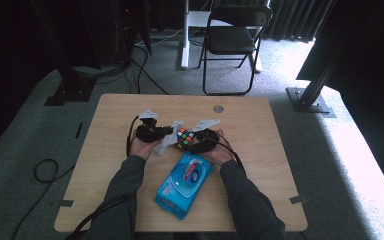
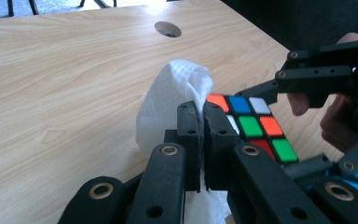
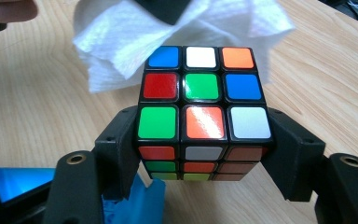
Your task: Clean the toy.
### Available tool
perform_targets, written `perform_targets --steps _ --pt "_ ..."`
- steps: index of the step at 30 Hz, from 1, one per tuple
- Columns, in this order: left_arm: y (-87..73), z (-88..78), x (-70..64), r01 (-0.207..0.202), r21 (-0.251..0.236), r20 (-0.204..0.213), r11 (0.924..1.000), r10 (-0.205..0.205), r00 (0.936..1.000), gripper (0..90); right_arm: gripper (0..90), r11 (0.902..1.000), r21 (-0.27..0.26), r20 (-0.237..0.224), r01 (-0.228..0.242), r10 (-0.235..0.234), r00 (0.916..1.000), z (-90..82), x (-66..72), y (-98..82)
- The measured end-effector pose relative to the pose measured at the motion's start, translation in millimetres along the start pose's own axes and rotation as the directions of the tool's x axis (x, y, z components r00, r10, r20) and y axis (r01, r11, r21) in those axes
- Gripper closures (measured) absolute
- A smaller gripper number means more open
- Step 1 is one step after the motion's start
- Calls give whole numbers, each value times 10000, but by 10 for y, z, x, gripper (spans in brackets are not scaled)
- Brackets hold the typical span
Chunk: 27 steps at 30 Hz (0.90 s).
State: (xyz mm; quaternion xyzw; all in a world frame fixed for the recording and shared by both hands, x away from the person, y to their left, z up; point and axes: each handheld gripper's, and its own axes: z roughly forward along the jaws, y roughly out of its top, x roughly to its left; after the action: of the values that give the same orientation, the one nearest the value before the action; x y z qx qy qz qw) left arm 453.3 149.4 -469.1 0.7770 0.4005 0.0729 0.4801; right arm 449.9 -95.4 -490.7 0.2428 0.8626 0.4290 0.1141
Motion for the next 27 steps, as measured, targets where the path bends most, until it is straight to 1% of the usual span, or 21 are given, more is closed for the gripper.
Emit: perform_targets --steps 7,13,16,17,20,21,24,26,27 --pt "-76 -15 37 81 114 -29 9999 -80 10000 868 343 9999 -2 361 -155 155 9992 -26 -57 -14" --pt "-129 17 41 183 206 -61 9996 -182 9998 865 343 9996 -127 623 -262 270 9977 -63 -88 -15" --pt "-166 57 48 282 260 -14 9993 -282 9996 865 343 9992 -237 561 -326 339 9978 -83 -93 -11" --pt "-178 74 51 384 262 44 9989 -385 9992 865 343 9992 -264 531 -315 329 9980 -88 -90 -8" --pt "-202 107 59 454 303 120 9985 -458 9989 865 343 9986 -382 494 -363 381 9981 -102 -84 4" --pt "-210 115 56 448 364 93 9983 -451 9989 864 343 9982 -432 504 -405 427 9978 -109 -86 8" --pt "-243 140 50 247 602 -90 9979 -242 9997 857 343 9979 -524 570 -384 413 9975 -125 -94 18" --pt "-243 140 50 247 602 -90 9979 -242 9997 855 343 9978 -527 574 -401 431 9974 -132 -93 20" --pt "-284 172 43 25 934 -394 9956 12 9992 849 343 9979 -513 583 -387 417 9974 -140 -92 22"
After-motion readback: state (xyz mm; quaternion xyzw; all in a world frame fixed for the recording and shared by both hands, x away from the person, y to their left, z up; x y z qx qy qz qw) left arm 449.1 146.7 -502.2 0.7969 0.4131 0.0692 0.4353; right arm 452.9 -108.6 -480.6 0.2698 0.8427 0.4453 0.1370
